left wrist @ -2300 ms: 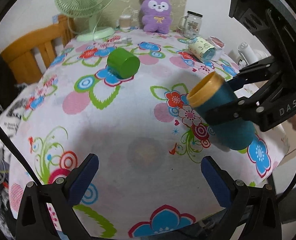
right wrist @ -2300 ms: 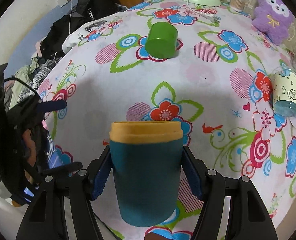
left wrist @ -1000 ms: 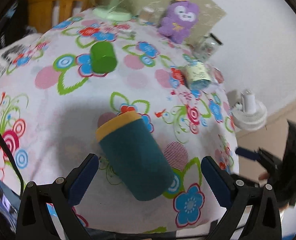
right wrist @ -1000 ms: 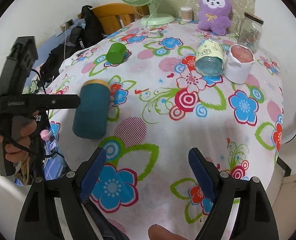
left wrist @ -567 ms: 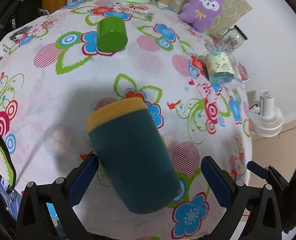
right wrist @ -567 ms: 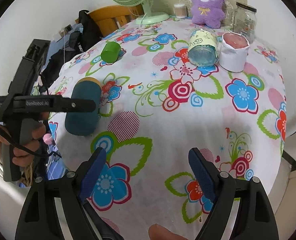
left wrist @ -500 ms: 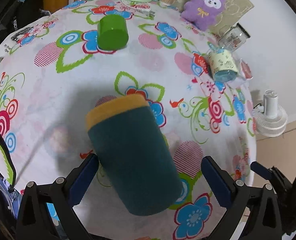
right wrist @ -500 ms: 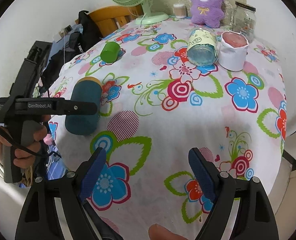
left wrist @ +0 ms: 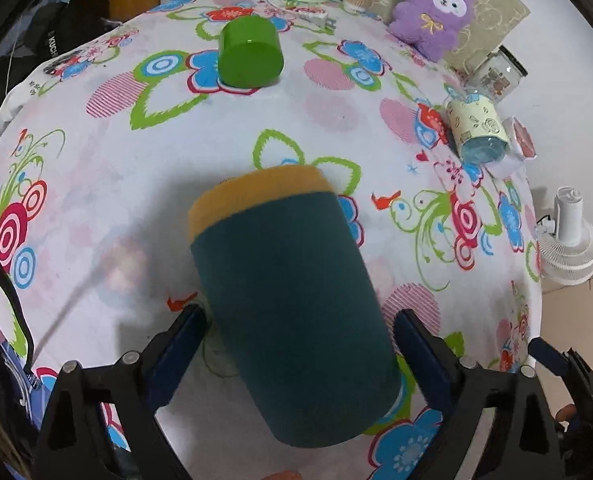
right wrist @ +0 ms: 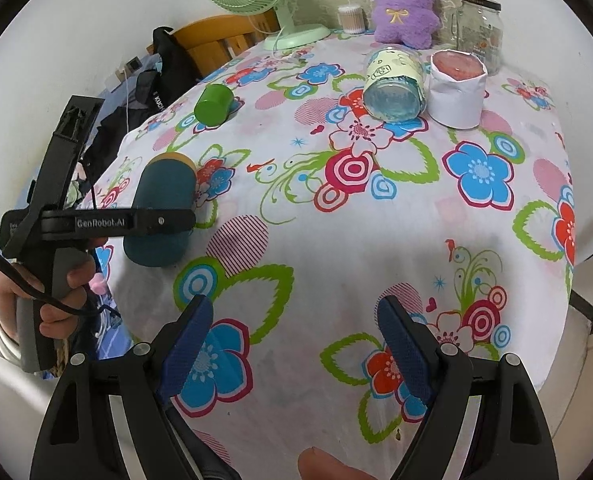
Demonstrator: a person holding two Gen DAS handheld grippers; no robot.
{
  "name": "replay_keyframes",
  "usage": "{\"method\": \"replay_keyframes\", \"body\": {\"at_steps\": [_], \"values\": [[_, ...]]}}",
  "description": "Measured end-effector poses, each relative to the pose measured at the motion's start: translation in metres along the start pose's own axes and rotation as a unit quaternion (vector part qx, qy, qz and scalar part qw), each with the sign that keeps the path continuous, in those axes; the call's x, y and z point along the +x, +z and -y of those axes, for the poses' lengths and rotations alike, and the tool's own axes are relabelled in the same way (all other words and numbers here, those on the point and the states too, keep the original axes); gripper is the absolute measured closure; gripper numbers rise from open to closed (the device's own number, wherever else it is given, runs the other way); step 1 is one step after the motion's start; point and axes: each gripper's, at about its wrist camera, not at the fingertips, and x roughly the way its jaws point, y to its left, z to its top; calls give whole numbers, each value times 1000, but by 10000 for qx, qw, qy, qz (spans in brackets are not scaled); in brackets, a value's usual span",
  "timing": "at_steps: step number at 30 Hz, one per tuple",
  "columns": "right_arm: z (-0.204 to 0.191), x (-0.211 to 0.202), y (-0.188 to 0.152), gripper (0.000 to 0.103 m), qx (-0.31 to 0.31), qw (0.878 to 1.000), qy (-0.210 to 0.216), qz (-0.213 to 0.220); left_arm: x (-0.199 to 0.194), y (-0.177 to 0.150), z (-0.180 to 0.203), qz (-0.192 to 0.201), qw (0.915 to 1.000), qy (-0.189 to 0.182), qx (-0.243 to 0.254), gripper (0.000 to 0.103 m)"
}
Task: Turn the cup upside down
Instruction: 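Open the right tool and pull it away while the left tool holds the cup, then rotate the held teal cup with the left tool so its rim faces down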
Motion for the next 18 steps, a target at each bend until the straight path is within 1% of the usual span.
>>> {"method": "replay_keyframes", "body": {"at_steps": [1, 4, 7, 9, 15, 18], "values": [[0, 0, 0, 17, 3, 10000, 2, 5, 0, 0, 2, -7, 9999, 49, 96, 16], [0, 0, 1, 17, 7, 10000, 9, 23, 0, -1, 6, -22, 9995, 53, 303, 23], [-2, 0, 1, 17, -24, 10000, 18, 65, -2, -3, 7, -57, 9992, 79, 401, 25], [-3, 0, 1, 17, -38, 9999, 31, 98, -6, -2, 7, -48, 9983, 133, 559, 27], [-12, 5, 1, 17, -84, 9996, 173, 202, -43, 9, 0, 392, 9934, 398, 1000, 33], [-21, 8, 1, 17, -143, 9993, 223, 262, -63, 19, -4, 637, 9891, 571, 1203, 38]]}}
